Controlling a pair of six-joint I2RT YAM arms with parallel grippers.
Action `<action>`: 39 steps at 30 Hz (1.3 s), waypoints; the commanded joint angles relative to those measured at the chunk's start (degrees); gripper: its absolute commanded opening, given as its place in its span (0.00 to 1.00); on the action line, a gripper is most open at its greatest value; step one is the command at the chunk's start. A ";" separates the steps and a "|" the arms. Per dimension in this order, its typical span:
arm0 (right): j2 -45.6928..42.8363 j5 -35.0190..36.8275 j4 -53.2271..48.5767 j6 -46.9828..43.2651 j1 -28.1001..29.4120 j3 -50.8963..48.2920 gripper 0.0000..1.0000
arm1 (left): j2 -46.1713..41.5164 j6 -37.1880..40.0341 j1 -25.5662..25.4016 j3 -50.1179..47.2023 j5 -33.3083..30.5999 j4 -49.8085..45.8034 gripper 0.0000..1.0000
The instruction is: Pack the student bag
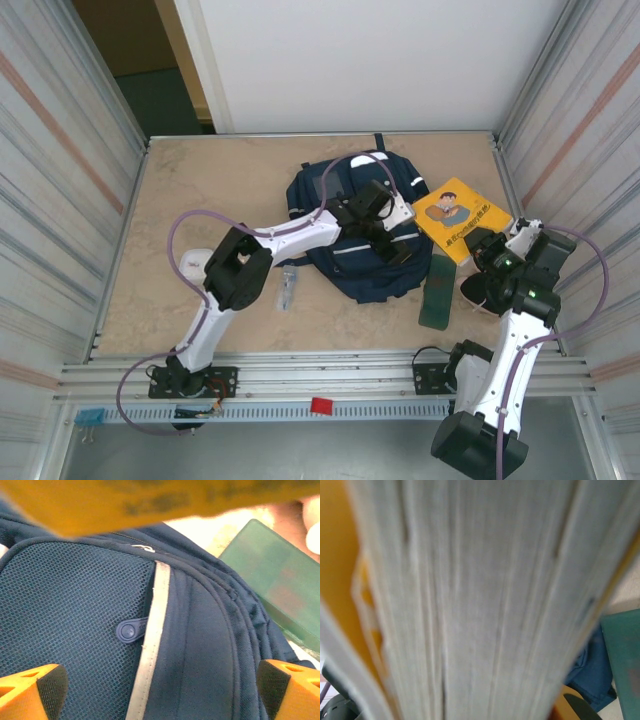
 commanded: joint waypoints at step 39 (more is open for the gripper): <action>-4.55 9.16 -4.25 -1.78 -0.34 3.51 0.00 | -3.94 11.96 -2.72 -11.65 -15.77 0.95 0.94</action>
